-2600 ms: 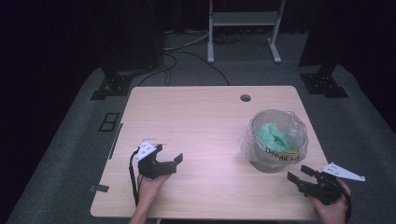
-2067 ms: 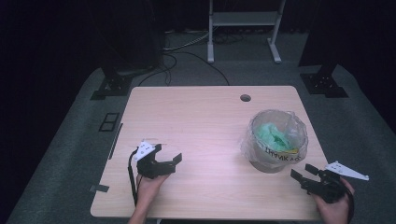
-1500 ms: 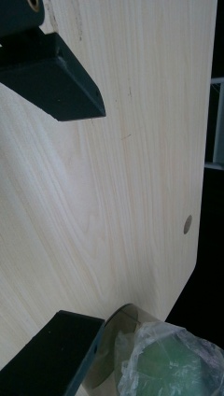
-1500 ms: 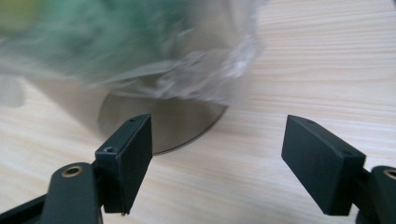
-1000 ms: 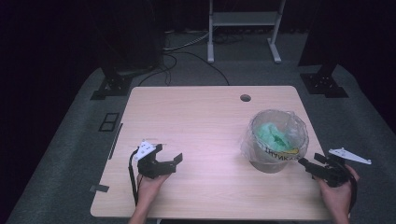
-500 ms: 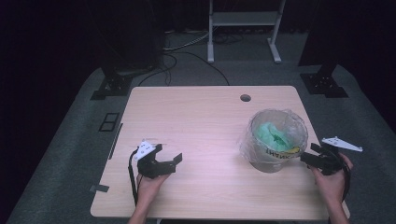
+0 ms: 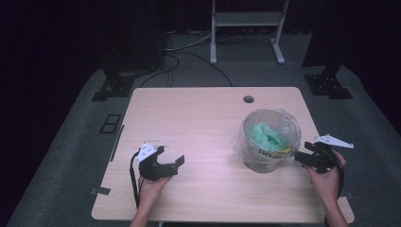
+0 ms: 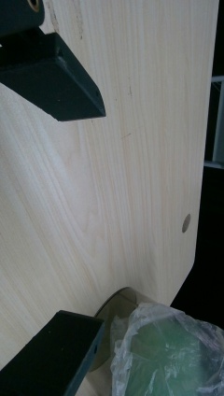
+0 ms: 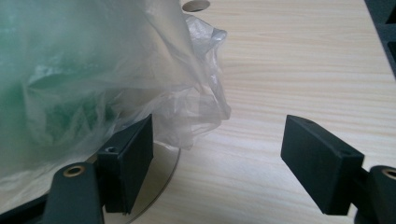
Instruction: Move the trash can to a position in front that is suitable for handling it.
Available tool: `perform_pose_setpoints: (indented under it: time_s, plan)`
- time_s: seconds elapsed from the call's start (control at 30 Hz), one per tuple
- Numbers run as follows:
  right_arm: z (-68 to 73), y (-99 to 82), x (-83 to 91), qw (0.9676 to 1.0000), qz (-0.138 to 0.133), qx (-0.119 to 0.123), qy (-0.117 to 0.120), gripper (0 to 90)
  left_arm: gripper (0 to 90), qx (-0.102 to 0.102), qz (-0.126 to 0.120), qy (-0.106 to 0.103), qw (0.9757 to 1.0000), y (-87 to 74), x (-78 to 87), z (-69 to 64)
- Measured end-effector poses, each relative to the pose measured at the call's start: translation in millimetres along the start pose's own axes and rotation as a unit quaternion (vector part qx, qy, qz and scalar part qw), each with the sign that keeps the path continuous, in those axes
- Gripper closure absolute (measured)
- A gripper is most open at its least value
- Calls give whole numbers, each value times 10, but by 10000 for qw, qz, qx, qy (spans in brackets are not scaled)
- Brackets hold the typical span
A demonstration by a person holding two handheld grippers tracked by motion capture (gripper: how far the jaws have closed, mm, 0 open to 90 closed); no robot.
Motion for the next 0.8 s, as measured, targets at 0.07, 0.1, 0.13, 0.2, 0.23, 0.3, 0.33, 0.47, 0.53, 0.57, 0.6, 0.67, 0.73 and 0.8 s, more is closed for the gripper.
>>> perform_pose_setpoints:
  time_s: [0.07, 0.1, 0.13, 0.2, 0.23, 0.3, 0.33, 0.47, 0.53, 0.57, 0.6, 0.67, 0.73, 0.8]
  plan:
    - [35, 13, -35, 10000, 15, 30, 39, 245, 5, 11, 3, 2, 10000, -2, -2, 3]
    - [35, 13, -35, 10000, 15, 30, 39, 245, 5, 11, 3, 2, 10000, -2, -2, 3]
    - [72, 29, -65, 9999, 43, 59, 71, 245, 5, 10, 19, -1, 10000, -8, -7, 5]
    - [113, 44, -95, 9999, 73, 112, 90, 246, 5, 8, 18, -3, 10000, -8, -9, 1]
    - [131, 51, -111, 9998, 84, 144, 104, 245, 5, 5, 15, -7, 10000, -8, -9, -1]
    - [151, 58, -128, 9998, 88, 152, 121, 245, 5, 2, 10, -9, 10000, -7, -8, -2]
    - [169, 65, -145, 9997, 99, 171, 141, 245, 5, 1, 7, -11, 10000, -6, -7, -3]
    - [242, 103, -219, 9993, 153, 272, 186, 245, 5, 11, 16, -7, 10000, -7, -5, 1]
    - [256, 109, -232, 9993, 164, 274, 198, 245, 5, 7, 10, -8, 10000, -6, -5, 2]
    - [278, 120, -259, 9991, 180, 294, 242, 245, 5, 9, 8, -10, 10000, -6, -5, 1]
    - [288, 125, -272, 9990, 187, 313, 260, 245, 5, 6, 12, -10, 10000, -6, -5, 1]
    - [315, 139, -295, 9989, 210, 332, 273, 245, 5, 6, 17, -11, 10000, -7, -5, 1]
    - [329, 144, -306, 9988, 217, 354, 278, 245, 5, 10, 13, -14, 10000, -7, -5, 0]
    - [371, 162, -338, 9984, 251, 415, 291, 245, 5, 9, 15, -11, 10000, -8, -6, 0]
Point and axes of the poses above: each handheld gripper's, and its own axes: x roughly backward along the jaws, y roughly out of its top, z roughly to its left, the point moved 2 cm from there along -x, roughly forward along the jaws, and after that the axes turned 8 degrees about y, right-handed, at the moved point
